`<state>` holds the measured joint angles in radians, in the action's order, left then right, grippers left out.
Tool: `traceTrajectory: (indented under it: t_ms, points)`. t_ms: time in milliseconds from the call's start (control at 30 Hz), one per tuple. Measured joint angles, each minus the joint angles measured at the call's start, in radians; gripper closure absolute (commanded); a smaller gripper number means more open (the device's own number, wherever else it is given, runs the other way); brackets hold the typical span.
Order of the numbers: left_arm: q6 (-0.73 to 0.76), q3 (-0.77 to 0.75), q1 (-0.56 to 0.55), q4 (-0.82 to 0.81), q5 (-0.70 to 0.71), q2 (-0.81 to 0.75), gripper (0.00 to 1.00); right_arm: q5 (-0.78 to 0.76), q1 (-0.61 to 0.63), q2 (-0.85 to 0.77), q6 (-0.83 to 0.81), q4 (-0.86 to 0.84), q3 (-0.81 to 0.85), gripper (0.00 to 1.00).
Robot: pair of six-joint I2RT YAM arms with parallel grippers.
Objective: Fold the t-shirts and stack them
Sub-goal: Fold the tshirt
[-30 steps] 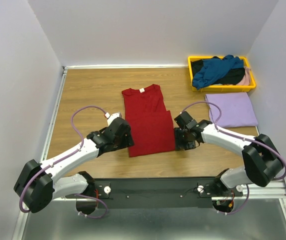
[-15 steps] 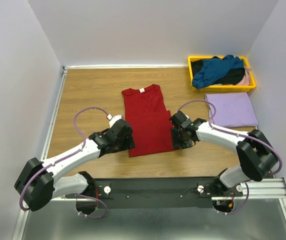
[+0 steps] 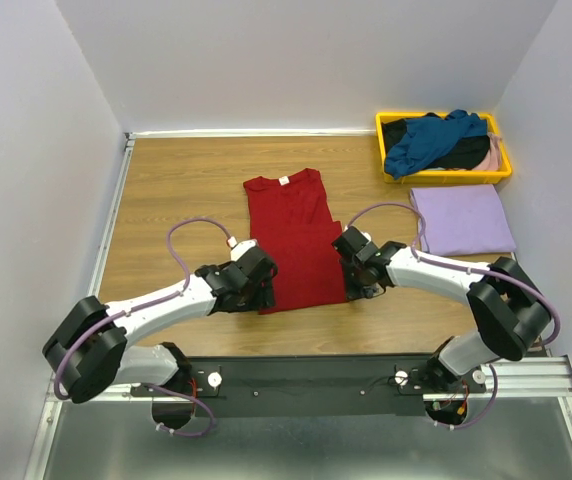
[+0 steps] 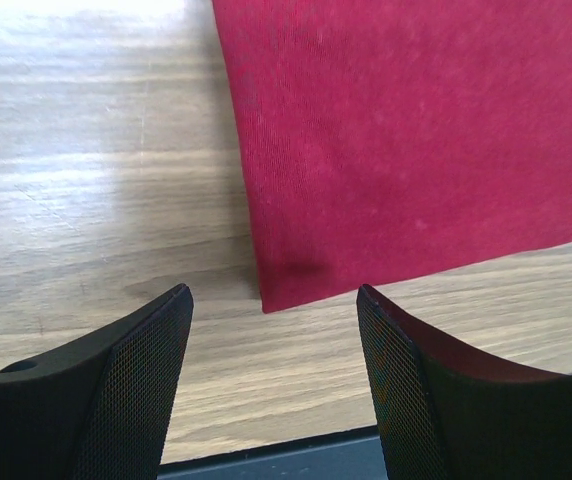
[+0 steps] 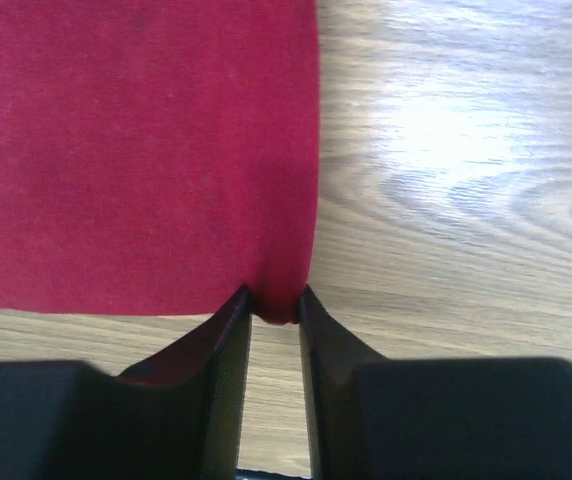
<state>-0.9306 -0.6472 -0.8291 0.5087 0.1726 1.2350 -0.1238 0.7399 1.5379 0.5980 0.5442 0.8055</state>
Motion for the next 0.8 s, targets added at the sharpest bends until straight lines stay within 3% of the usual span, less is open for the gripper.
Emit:
traceTrajectory:
  t_ms: [167, 367, 500, 600, 800]
  points:
    - [-0.009, -0.007, -0.018, 0.013, -0.001, 0.037, 0.25, 0.005, 0.02, 0.008, 0.002, -0.019, 0.002, 0.99]
    - [-0.019, -0.03, -0.024, 0.023, 0.0, 0.074, 0.26, 0.004, 0.041, 0.02, -0.012, -0.019, 0.017, 0.99]
    - [-0.021, -0.044, -0.024, 0.026, 0.0, 0.111, 0.32, 0.003, 0.053, 0.027, -0.02, -0.019, 0.024, 0.99]
    - [-0.024, -0.06, -0.025, 0.034, 0.001, 0.142, 0.44, 0.003, 0.057, 0.029, -0.024, -0.021, 0.026, 0.99]
    - [-0.04, -0.126, -0.037, 0.105, 0.04, 0.175, 0.46, 0.003, 0.06, 0.031, -0.032, -0.022, 0.027, 0.99]
